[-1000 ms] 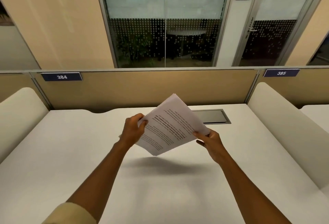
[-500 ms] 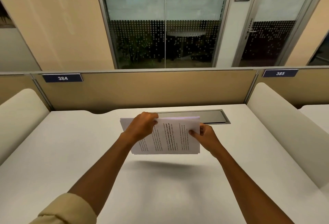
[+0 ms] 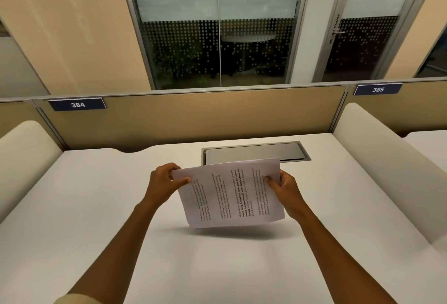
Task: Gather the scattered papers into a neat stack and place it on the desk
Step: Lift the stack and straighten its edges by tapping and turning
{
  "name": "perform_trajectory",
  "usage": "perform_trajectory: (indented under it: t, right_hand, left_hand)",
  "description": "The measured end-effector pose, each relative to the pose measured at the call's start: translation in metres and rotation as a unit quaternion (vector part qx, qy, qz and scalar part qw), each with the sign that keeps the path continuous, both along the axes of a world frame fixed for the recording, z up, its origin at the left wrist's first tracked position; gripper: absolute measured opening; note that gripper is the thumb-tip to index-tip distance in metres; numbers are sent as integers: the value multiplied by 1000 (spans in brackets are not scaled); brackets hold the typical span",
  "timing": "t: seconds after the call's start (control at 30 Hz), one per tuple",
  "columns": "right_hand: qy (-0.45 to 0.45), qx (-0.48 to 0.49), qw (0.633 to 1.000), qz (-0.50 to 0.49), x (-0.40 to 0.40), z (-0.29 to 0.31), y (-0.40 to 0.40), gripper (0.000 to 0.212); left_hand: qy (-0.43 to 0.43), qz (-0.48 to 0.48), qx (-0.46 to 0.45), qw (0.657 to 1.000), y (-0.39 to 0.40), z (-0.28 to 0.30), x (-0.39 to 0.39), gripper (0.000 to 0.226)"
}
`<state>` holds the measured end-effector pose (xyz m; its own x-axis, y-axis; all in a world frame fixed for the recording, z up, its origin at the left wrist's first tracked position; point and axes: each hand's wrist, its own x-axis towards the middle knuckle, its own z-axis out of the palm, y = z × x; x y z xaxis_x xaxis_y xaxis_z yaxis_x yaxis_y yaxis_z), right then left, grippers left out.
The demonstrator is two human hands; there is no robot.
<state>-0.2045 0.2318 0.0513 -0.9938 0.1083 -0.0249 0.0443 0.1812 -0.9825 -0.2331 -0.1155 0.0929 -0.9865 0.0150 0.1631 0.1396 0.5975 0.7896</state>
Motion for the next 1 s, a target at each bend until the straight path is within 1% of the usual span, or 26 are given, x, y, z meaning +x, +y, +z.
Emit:
perform_trajectory:
  t: [0.07, 0.1, 0.17, 0.2, 0.27, 0.33, 0.53, 0.67, 0.83, 1.0]
  right_hand:
    - [-7, -10, 1000, -7, 2, -6, 0, 15]
    - [-8, -14, 1000, -9, 3, -7, -1, 16]
    - [-8, -17, 1000, -14, 5, -10, -5, 21]
    - [-8, -16, 1000, -16, 5, -11, -6, 19]
    - [-6, -15, 1000, -23, 6, -12, -8, 13]
    - [-4, -13, 999, -30, 4, -11, -10, 12]
    - [-13, -31, 999, -43, 8, -21, -14, 26]
    - [-38, -57, 997, -48, 17, -36, -16, 26]
    - [-49, -46, 997, -39, 18, -42, -18, 29]
    - [-51, -31, 997, -43, 15, -41, -20, 31]
  left_hand:
    - [-64, 4, 122, 991, -3, -15, 8, 29]
    - [-79, 4, 171, 982, -2, -22, 12, 27]
    - [-84, 10, 231, 969, 1, -33, 18, 20]
    - [-78, 21, 240, 967, 4, -37, 20, 17]
    - [-59, 48, 235, 969, 10, -42, 21, 15]
    - [-39, 69, 227, 971, 15, -44, 20, 13]
    - [34, 107, 172, 979, 25, -49, 25, 8]
    - [16, 118, 168, 979, 26, -66, 33, 12]
    - [-26, 109, 173, 978, 26, -84, 41, 17]
    - [-16, 111, 170, 979, 26, -85, 41, 15]
